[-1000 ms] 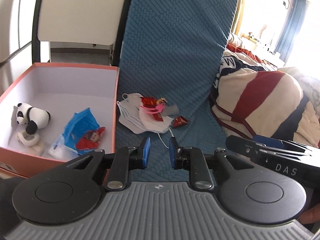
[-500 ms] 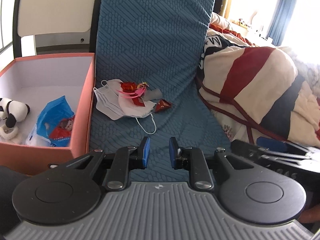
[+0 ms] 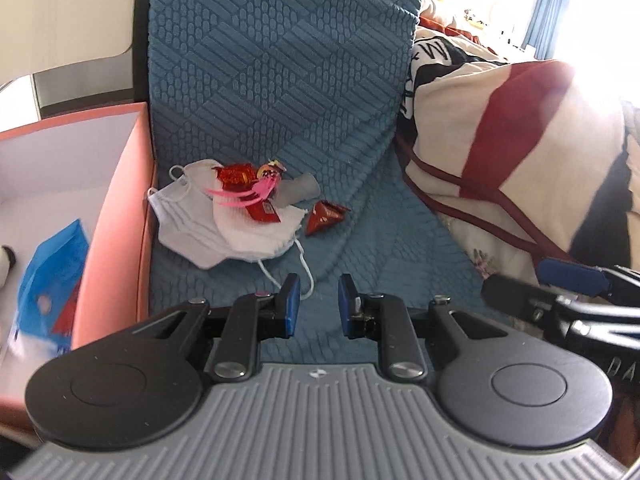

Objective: Organize soft objects
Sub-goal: 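Move both tools back to the mask pile on the seat, then close the left gripper on the pink-feathered toy while the right gripper grasps the red candy packet, then lift the pink-feathered toy and red candy packet off the seat with both grippers, then carry both held items over the orange box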

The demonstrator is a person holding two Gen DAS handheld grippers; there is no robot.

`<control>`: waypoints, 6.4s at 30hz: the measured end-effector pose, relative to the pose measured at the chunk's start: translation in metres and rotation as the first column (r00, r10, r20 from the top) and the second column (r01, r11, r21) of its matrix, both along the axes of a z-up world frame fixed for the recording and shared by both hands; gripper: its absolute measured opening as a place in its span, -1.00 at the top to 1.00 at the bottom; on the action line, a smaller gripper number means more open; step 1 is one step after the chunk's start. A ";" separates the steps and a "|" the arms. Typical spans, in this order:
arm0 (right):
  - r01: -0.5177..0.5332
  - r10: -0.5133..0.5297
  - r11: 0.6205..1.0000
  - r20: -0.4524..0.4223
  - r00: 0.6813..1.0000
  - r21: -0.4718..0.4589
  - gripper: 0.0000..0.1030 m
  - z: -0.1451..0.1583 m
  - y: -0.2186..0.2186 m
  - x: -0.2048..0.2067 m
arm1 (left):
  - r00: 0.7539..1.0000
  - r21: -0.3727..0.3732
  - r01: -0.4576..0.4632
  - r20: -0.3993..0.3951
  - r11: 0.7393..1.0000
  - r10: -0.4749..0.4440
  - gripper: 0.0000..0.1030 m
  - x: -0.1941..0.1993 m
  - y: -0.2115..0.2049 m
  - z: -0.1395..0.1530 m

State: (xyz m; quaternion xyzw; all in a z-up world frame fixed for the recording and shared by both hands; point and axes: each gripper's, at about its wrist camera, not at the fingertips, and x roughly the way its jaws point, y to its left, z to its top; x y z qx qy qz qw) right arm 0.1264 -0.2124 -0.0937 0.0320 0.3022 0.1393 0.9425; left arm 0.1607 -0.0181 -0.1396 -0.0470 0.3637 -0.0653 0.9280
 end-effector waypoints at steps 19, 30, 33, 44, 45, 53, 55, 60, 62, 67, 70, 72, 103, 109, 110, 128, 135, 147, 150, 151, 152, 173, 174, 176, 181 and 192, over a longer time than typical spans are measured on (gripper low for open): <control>-0.052 0.056 0.998 -0.087 0.995 0.046 -0.45 -0.041 0.020 0.092 | 0.993 -0.069 -0.095 -0.072 0.993 0.090 0.33 0.092 0.015 -0.026; -0.066 0.069 0.997 -0.130 0.989 0.027 -0.18 -0.069 0.039 0.146 | 0.993 -0.043 -0.096 -0.070 0.994 0.093 0.33 0.150 0.024 -0.019; -0.084 0.085 0.996 -0.122 0.989 0.012 -0.04 -0.073 0.048 0.156 | 0.993 -0.031 -0.083 -0.081 0.996 0.080 0.33 0.169 0.027 -0.020; -0.092 0.090 0.996 -0.097 0.991 -0.012 -0.01 -0.081 0.059 0.195 | 0.993 -0.014 -0.044 -0.106 0.999 0.042 0.33 0.225 0.035 -0.035; -0.092 0.090 0.996 -0.100 0.991 -0.016 -0.01 -0.081 0.059 0.198 | 0.993 -0.011 -0.039 -0.114 0.999 0.038 0.33 0.229 0.034 -0.038; -0.088 0.080 0.995 -0.163 0.983 -0.041 -0.01 -0.097 0.068 0.211 | 0.988 0.006 -0.030 -0.150 1.000 0.031 0.33 0.248 0.036 -0.059; -0.075 0.066 0.996 -0.181 0.981 -0.048 0.00 -0.100 0.068 0.211 | 0.988 -0.002 -0.022 -0.155 1.000 0.021 0.33 0.250 0.035 -0.061; -0.063 0.054 0.997 -0.202 0.978 -0.036 -0.01 -0.104 0.066 0.214 | 0.985 -0.024 -0.016 -0.174 1.000 0.012 0.35 0.254 0.034 -0.071; -0.066 0.058 0.997 -0.200 0.978 -0.036 0.00 -0.104 0.066 0.214 | 0.984 -0.023 -0.016 -0.176 1.000 0.011 0.36 0.254 0.034 -0.072; -0.077 0.067 0.996 -0.200 0.977 -0.043 0.02 -0.104 0.067 0.213 | 0.984 0.014 -0.007 -0.177 1.000 0.010 0.38 0.252 0.027 -0.074; -0.099 0.086 0.994 -0.202 0.976 -0.056 0.11 -0.105 0.072 0.214 | 0.985 0.027 -0.012 -0.170 1.000 0.016 0.39 0.251 0.020 -0.075; -0.105 0.091 0.993 -0.204 0.975 -0.059 0.21 -0.106 0.074 0.213 | 0.986 0.028 -0.023 -0.167 0.999 0.027 0.40 0.249 0.018 -0.072; -0.059 0.055 0.998 -0.220 0.974 -0.013 0.30 -0.070 0.044 0.155 | 0.983 -0.046 -0.108 -0.153 0.993 0.100 0.40 0.140 0.031 -0.013; -0.053 0.038 0.997 -0.243 0.969 -0.056 0.30 -0.068 0.043 0.132 | 0.984 -0.052 -0.105 -0.153 0.993 0.096 0.40 0.118 0.028 -0.009; -0.049 0.034 0.997 -0.241 0.970 -0.056 0.30 -0.067 0.041 0.128 | 0.983 -0.058 -0.107 -0.154 0.993 0.097 0.40 0.114 0.028 -0.009; -0.028 0.023 0.999 -0.210 0.977 -0.021 0.30 -0.046 0.038 0.055 | 0.979 -0.077 -0.115 -0.178 0.990 0.100 0.40 0.037 0.032 -0.008; -0.020 0.016 1.000 -0.211 0.977 -0.018 0.30 -0.043 0.037 0.035 | 0.980 -0.077 -0.123 -0.166 0.989 0.109 0.40 0.023 0.034 -0.006; 0.000 -0.005 1.000 -0.259 0.966 -0.017 0.30 -0.040 0.034 0.022 | 0.979 -0.087 -0.087 -0.190 0.992 0.069 0.39 0.007 0.025 -0.005; -0.005 0.001 1.000 -0.254 0.967 -0.015 0.30 -0.034 0.034 0.019 | 0.979 -0.101 -0.093 -0.191 0.991 0.072 0.40 0.002 0.028 -0.001; -0.007 0.004 1.000 -0.251 0.968 -0.013 0.30 -0.032 0.033 0.017 | 0.979 -0.099 -0.093 -0.188 0.991 0.073 0.40 0.000 0.029 0.002; -0.009 0.006 1.000 -0.249 0.968 -0.010 0.30 -0.030 0.033 0.016 | 0.980 -0.094 -0.096 -0.185 0.991 0.077 0.40 -0.001 0.029 0.006; -0.064 0.065 0.998 -0.102 0.993 0.005 0.30 0.045 0.048 0.000 | 0.988 -0.122 -0.127 -0.098 0.984 0.115 0.40 -0.022 0.045 0.088; -0.069 0.069 0.998 -0.096 0.993 0.009 0.30 0.049 0.050 0.000 | 0.988 -0.131 -0.131 -0.096 0.983 0.119 0.40 -0.023 0.049 0.091; -0.075 0.076 0.997 -0.084 0.994 0.012 0.30 0.055 0.054 0.000 | 0.988 -0.127 -0.133 -0.090 0.983 0.122 0.40 -0.026 0.054 0.097; -0.100 0.102 0.994 -0.056 0.993 0.040 0.30 0.068 0.070 0.001 | 0.987 -0.110 -0.153 -0.070 0.982 0.146 0.39 -0.032 0.074 0.114; -0.194 0.194 0.980 0.006 0.981 0.035 0.30 0.099 0.126 0.005 | 0.970 -0.113 -0.243 -0.028 0.963 0.241 0.39 -0.051 0.137 0.146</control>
